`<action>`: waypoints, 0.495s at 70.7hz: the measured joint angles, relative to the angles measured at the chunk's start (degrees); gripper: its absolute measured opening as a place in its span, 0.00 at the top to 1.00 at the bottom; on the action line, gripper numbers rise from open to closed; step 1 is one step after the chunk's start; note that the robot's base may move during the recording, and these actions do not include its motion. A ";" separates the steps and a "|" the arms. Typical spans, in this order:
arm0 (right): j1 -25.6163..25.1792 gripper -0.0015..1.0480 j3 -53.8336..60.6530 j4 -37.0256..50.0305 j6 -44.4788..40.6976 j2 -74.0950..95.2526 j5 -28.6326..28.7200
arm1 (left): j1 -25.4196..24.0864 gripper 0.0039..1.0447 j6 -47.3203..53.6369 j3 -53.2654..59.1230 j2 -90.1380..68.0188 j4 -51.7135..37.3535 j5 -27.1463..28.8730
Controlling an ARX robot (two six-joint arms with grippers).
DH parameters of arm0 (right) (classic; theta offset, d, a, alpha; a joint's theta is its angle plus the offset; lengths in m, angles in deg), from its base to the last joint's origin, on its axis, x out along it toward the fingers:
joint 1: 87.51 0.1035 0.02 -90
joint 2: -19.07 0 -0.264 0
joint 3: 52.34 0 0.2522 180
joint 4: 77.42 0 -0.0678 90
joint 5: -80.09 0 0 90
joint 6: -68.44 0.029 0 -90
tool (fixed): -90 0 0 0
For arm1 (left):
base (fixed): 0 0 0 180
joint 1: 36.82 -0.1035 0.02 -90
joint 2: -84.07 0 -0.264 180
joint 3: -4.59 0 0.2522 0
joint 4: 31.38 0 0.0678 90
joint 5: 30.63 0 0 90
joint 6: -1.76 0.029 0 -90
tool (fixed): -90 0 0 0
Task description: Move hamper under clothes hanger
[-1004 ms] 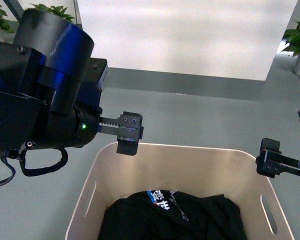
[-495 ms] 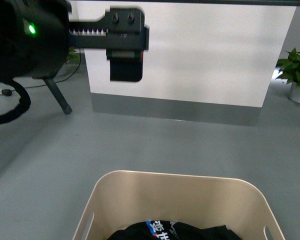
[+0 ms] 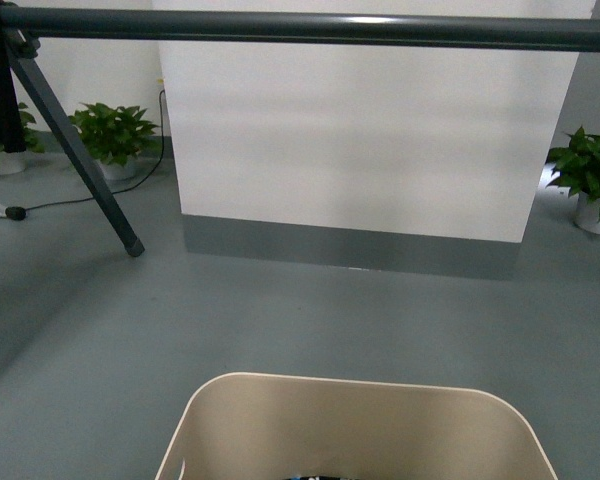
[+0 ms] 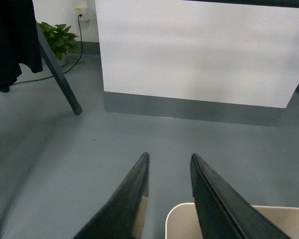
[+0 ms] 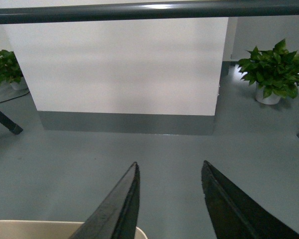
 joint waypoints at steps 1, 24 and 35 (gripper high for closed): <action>0.00 0.71 0.24 0.00 -0.11 -0.31 0.00 | -0.28 0.85 0.00 0.35 0.39 0.00 -0.22; 0.00 0.98 6.51 -2.84 -0.79 -9.68 0.28 | -7.87 0.97 0.24 8.87 11.91 2.60 -7.39; 0.00 0.98 8.28 -5.29 -0.79 -13.86 0.28 | -10.27 0.97 0.26 11.13 16.61 5.03 -9.60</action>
